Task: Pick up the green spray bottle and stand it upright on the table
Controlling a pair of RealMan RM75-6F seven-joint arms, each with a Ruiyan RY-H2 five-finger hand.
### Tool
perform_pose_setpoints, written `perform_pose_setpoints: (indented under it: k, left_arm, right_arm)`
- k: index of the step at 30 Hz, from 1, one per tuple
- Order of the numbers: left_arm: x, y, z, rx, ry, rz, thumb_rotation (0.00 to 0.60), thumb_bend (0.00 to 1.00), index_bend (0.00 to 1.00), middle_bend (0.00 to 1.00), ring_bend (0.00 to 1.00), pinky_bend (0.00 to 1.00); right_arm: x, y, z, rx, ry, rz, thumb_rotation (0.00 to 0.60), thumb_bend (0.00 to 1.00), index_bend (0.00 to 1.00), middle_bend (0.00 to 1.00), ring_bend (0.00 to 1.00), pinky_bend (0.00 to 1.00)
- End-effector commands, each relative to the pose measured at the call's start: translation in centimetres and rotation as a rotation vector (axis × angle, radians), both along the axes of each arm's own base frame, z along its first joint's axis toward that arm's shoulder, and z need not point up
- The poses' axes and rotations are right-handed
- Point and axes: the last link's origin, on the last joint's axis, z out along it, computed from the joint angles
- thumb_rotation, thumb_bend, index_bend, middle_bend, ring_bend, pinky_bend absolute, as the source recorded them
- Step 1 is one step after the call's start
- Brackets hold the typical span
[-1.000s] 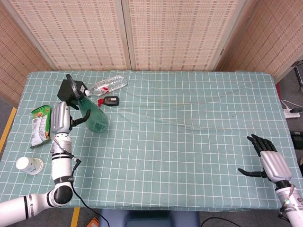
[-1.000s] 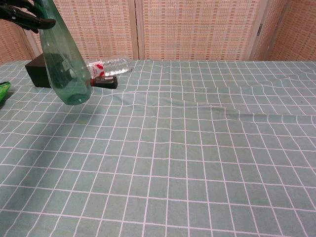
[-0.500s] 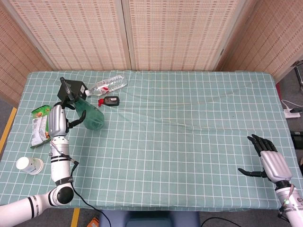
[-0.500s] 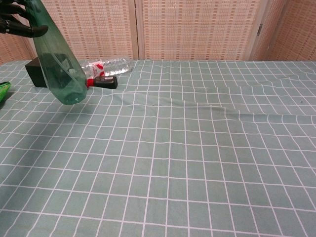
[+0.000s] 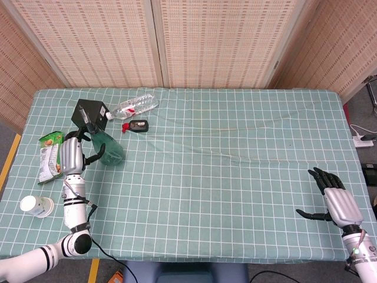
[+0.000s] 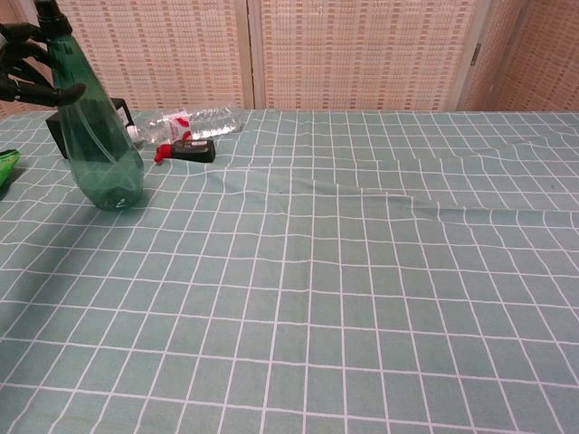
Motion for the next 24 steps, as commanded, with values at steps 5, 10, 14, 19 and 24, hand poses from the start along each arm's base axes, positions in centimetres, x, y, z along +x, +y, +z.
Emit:
perform_pose_setpoints:
  k: [5,10,14,19,24]
  left_arm:
    - [-0.34,-0.15,-0.57,-0.005,0.044,-0.014,0.6,0.34,0.3,0.58,0.43,0.23]
    - [-0.51,-0.44,-0.9,-0.01,0.044,-0.022,0.6,0.34,0.27,0.53,0.42,0.22]
    - [-0.48,-0.53,-0.98,-0.02,0.036,-0.021,0.6,0.33,0.22,0.46,0.4,0.21]
    - [-0.23,-0.55,-0.87,-0.028,0.031,-0.02,0.6,0.31,0.17,0.39,0.37,0.18]
    - [-0.36,-0.52,-0.45,-0.034,0.018,-0.009,0.6,0.27,0.1,0.27,0.28,0.15]
  right_arm:
    - [0.0,0.02,-0.01,0.0,0.002,0.0,0.6,0.0,0.0,0.0,0.0,0.0]
    - [0.0,0.03,0.01,0.001,0.002,0.001,0.6,0.0,0.0,0.0,0.0,0.0]
    - [0.03,0.03,0.01,0.002,0.0,0.002,0.6,0.0,0.0,0.0,0.0,0.0]
    - [0.02,0.07,0.01,0.006,-0.001,0.004,0.6,0.0,0.0,0.0,0.0,0.0]
    - [0.03,0.04,0.04,0.008,-0.006,0.005,0.6,0.0,0.0,0.0,0.0,0.0]
